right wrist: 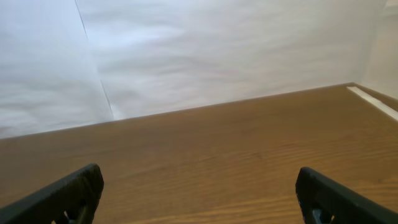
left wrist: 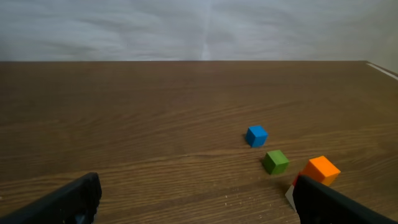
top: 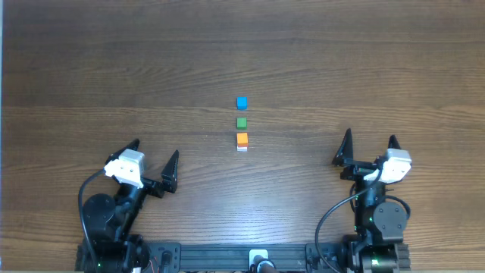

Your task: Stack Cubes

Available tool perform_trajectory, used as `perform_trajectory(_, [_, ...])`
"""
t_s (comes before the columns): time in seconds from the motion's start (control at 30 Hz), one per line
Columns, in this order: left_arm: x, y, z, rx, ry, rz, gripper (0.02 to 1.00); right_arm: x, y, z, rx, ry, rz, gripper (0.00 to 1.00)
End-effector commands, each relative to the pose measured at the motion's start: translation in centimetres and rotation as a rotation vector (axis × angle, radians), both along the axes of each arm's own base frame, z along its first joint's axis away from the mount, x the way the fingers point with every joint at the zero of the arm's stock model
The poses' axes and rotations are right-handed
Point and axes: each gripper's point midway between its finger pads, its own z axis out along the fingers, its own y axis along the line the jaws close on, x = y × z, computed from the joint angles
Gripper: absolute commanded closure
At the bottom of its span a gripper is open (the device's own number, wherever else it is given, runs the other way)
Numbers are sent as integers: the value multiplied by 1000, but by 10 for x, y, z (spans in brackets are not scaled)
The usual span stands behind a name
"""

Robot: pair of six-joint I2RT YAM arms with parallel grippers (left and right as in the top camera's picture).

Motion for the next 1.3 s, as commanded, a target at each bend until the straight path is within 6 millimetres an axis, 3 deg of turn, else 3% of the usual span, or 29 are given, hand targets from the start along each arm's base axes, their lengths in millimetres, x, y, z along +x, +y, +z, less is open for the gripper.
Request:
perform_trajectory(0.03, [0,1,-2,-8,4,8,20,-12,6,90,-51,-103,27,9])
perform_trajectory(0.13, [0,1,-2,-8,4,8,18,-7,21,139,-44,-43,119,9])
perform_trajectory(0.27, [0,1,-2,-8,4,8,18,12,38,185,8,111,206,7])
perform_trajectory(0.33, [0,1,-2,-8,4,8,20,27,50,200,15,236,248,7])
perform_trajectory(0.47, [0,1,-2,-8,4,8,20,55,85,204,-2,468,347,7])
perform_trajectory(0.6, [0,1,-2,-8,4,8,20,85,131,169,-72,747,407,9])
perform_trajectory(0.73, [0,1,-2,-8,4,8,20,113,177,106,-132,984,436,9])
perform_trajectory(0.9, [0,1,-2,-8,4,8,18,137,210,31,-50,1177,379,7])
perform_trajectory(1.07, [0,1,-2,-8,4,8,18,130,247,-37,-15,1380,453,9])
perform_trajectory(1.3, [0,1,-2,-8,4,8,18,125,269,-96,-40,1506,428,9])
